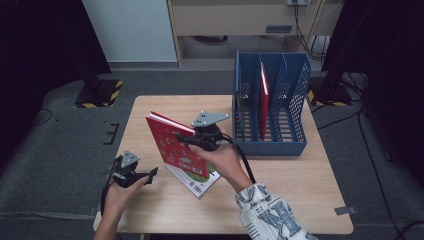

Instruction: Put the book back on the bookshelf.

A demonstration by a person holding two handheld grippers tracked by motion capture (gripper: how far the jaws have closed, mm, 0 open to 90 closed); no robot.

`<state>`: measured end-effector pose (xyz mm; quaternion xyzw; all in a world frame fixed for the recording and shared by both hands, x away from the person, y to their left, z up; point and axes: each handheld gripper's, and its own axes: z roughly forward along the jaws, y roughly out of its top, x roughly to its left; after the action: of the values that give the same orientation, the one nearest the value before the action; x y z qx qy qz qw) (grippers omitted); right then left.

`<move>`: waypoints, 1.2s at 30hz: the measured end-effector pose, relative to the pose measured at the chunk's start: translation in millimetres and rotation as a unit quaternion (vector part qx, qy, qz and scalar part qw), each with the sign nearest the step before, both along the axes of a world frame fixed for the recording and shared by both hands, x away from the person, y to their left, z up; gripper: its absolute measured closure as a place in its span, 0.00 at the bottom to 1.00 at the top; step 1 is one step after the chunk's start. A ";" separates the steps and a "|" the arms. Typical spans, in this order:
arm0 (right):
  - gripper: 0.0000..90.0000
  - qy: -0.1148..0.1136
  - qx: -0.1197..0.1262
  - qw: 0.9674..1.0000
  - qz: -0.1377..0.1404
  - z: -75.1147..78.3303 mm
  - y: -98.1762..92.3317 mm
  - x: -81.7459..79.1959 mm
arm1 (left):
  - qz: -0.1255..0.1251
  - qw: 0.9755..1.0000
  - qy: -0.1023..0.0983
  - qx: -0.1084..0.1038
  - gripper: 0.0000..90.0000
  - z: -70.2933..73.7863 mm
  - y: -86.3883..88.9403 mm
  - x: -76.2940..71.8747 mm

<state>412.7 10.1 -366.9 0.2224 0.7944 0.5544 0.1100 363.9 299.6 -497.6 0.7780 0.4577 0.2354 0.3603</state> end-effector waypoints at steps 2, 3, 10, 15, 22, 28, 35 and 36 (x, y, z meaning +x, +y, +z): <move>0.86 -0.001 0.000 1.000 -0.001 0.1 -0.4 0.6 | 0.000 1.000 0.003 0.001 0.10 -0.6 0.0 0.3; 0.86 -0.005 0.000 1.000 -0.005 0.0 -0.2 0.7 | -0.001 1.000 0.004 0.001 0.10 -1.2 -0.1 0.5; 0.88 0.001 0.004 1.000 -0.021 0.7 -2.6 5.5 | 0.000 1.000 0.017 0.000 0.06 -5.1 3.6 4.2; 0.88 0.008 0.006 0.999 -0.033 5.7 -2.9 11.2 | 0.008 0.999 0.033 0.007 0.06 -8.9 6.9 6.1; 0.88 0.008 0.012 0.998 -0.053 18.6 -4.3 21.0 | 0.005 0.999 0.048 0.015 0.06 -13.1 7.5 6.7; 0.88 0.002 -0.002 0.998 -0.067 24.2 -3.7 23.7 | 0.008 0.998 0.054 0.020 0.06 -14.8 8.1 7.8; 0.88 0.001 0.006 0.997 -0.080 31.7 -14.9 21.7 | 0.009 0.997 0.065 0.029 0.06 -21.4 6.5 9.8; 0.88 -0.001 0.005 0.997 -0.082 32.5 -16.6 21.4 | 0.009 0.997 0.068 0.029 0.06 -21.9 7.2 10.1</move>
<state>434.2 -6.6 -334.4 0.2873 0.7704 0.5477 0.1547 374.0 306.7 -519.5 0.7982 0.4808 0.1982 0.3039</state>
